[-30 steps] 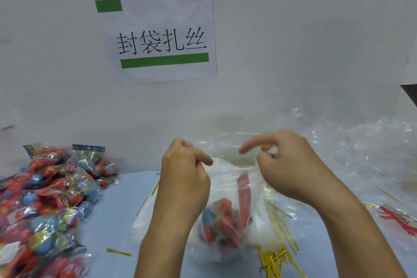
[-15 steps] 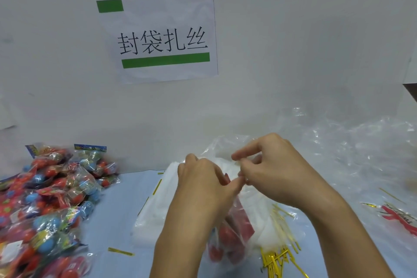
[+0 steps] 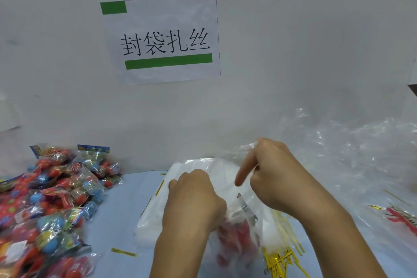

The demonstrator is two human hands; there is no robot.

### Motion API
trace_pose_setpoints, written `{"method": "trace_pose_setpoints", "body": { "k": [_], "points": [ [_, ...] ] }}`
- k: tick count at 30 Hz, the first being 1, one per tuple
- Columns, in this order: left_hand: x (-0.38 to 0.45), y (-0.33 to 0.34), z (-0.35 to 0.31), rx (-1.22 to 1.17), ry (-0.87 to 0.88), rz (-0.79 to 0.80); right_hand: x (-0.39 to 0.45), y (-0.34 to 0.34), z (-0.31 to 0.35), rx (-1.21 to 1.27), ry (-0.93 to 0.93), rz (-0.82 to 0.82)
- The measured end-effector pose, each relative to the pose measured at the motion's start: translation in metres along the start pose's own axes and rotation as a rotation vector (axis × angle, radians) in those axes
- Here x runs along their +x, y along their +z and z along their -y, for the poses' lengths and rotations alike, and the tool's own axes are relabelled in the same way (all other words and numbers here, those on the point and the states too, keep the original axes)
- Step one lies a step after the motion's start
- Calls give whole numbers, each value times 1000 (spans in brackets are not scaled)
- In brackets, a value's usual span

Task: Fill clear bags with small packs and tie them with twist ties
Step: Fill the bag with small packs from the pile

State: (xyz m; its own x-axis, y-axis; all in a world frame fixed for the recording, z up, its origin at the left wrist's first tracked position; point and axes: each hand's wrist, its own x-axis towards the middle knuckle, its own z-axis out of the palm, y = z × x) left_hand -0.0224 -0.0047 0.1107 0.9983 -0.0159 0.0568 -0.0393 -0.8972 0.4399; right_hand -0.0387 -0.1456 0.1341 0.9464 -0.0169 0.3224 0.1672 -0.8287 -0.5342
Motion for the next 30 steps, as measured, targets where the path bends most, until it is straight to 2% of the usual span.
{"method": "trace_pose_setpoints", "body": {
  "k": [2, 7, 14, 18, 23, 30],
  "points": [
    [4, -1, 7, 14, -8, -46, -3, -1, 2, -42, 10, 49],
    [6, 2, 10, 27, 13, 21, -7, 6, 3, -206, 70, 224],
    [8, 6, 14, 28, 34, -1, -3, 27, 4, -350, 139, 396],
    [9, 5, 17, 29, 40, 24, -2, 31, 1, -342, 138, 354],
    [7, -1, 17, 9, 56, 174, 3, 27, -3, -237, 107, 253],
    [5, -11, 21, 54, 158, 413, 4, 26, -4, -138, 86, 370]
  ]
}}
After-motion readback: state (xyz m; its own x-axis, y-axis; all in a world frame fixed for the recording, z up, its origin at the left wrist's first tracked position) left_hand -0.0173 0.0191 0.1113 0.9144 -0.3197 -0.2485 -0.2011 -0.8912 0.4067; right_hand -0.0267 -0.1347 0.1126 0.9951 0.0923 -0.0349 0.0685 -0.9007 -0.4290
